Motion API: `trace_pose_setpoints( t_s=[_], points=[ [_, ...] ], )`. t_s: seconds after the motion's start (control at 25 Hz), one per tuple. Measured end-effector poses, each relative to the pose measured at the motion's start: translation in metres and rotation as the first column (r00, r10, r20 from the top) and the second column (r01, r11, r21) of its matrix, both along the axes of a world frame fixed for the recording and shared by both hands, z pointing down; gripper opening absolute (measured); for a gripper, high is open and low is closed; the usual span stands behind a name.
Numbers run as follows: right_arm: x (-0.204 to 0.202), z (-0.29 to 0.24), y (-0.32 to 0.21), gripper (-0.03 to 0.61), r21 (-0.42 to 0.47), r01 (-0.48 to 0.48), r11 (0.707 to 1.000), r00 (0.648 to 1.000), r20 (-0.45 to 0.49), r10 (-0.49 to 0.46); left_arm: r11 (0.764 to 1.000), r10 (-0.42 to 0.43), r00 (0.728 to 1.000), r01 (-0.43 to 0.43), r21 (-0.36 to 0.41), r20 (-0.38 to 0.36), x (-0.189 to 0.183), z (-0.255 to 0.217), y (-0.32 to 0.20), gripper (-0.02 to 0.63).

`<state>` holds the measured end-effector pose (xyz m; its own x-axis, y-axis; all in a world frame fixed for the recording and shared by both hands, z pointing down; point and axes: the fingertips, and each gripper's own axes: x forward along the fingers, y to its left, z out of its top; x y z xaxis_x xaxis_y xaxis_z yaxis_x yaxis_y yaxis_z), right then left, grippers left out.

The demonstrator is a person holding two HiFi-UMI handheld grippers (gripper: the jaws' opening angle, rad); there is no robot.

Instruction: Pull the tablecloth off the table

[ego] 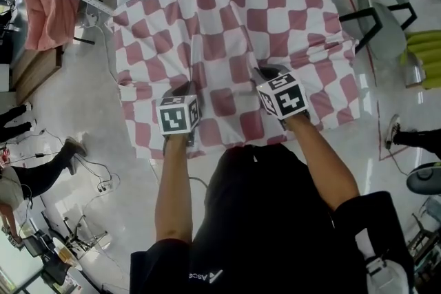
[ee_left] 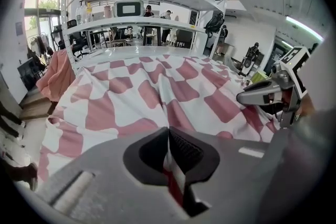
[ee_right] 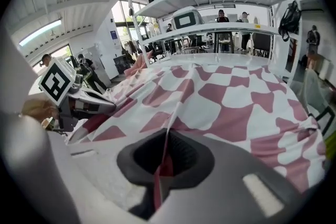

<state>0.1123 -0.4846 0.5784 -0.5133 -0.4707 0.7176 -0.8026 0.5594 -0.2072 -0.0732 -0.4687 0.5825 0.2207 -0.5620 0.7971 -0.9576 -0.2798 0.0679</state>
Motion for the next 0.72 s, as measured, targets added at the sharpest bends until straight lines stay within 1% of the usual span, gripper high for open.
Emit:
trace_pose_setpoints(
  t_s=[0.08, 0.2, 0.36, 0.44, 0.56, 0.64, 0.72],
  points=[
    [0.0, -0.008, 0.017, 0.003, 0.011, 0.015, 1.0, 0.998, 0.054, -0.016, 0.999, -0.012, 1.0, 0.013, 0.031, -0.02, 0.009, -0.004, 0.017, 0.009],
    [-0.001, -0.034, 0.034, 0.003, 0.023, 0.054, 0.998, 0.989, 0.139, -0.057, 0.995, -0.043, 0.996, 0.049, 0.082, -0.073, 0.015, -0.03, 0.031, 0.009],
    [-0.005, -0.065, 0.066, 0.003, 0.046, 0.112, 0.993, 0.964, 0.238, -0.12, 0.988, -0.037, 0.99, 0.056, 0.144, -0.134, 0.028, -0.063, 0.054, 0.009],
    [-0.008, -0.083, 0.071, 0.003, 0.062, 0.132, 0.989, 0.95, 0.277, -0.145, 0.982, -0.042, 0.984, 0.072, 0.172, -0.174, 0.034, -0.08, 0.057, 0.009],
    [-0.01, -0.107, 0.077, 0.003, 0.099, 0.15, 0.984, 0.935, 0.309, -0.174, 0.967, -0.044, 0.969, 0.102, 0.233, -0.242, 0.04, -0.107, 0.063, 0.011],
    [-0.01, -0.117, 0.1, 0.003, 0.139, 0.148, 0.979, 0.929, 0.32, -0.186, 0.95, -0.037, 0.953, 0.127, 0.286, -0.3, 0.038, -0.122, 0.088, 0.011],
    [-0.013, -0.127, 0.135, 0.003, 0.191, 0.133, 0.973, 0.924, 0.33, -0.191, 0.928, -0.013, 0.937, 0.141, 0.345, -0.348, 0.032, -0.135, 0.125, 0.011]
  ],
)
